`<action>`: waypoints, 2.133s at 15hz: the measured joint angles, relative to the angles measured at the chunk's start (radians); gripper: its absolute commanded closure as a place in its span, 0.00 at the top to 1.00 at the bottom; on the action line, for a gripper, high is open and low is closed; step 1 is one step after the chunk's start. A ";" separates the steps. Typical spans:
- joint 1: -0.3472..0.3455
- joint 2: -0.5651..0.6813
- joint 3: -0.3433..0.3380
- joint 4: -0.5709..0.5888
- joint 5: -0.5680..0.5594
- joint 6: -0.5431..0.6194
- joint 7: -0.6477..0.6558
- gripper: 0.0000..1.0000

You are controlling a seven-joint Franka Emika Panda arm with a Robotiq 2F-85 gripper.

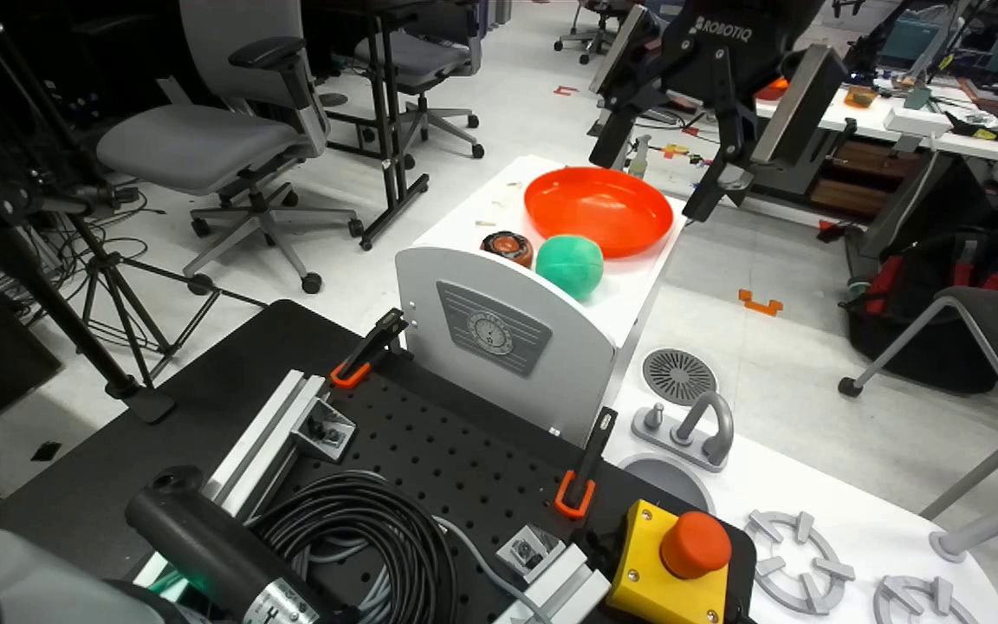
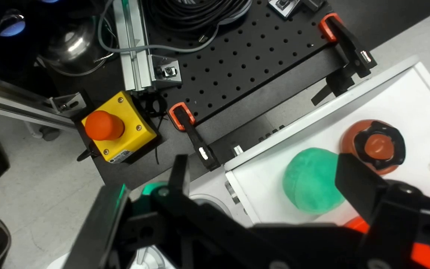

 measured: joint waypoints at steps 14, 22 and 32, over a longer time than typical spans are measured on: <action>0.001 0.038 0.000 0.002 0.001 -0.007 -0.005 1.00; 0.001 0.058 0.001 0.005 0.003 -0.013 -0.012 1.00; 0.011 0.052 0.001 0.030 -0.115 -0.010 0.016 1.00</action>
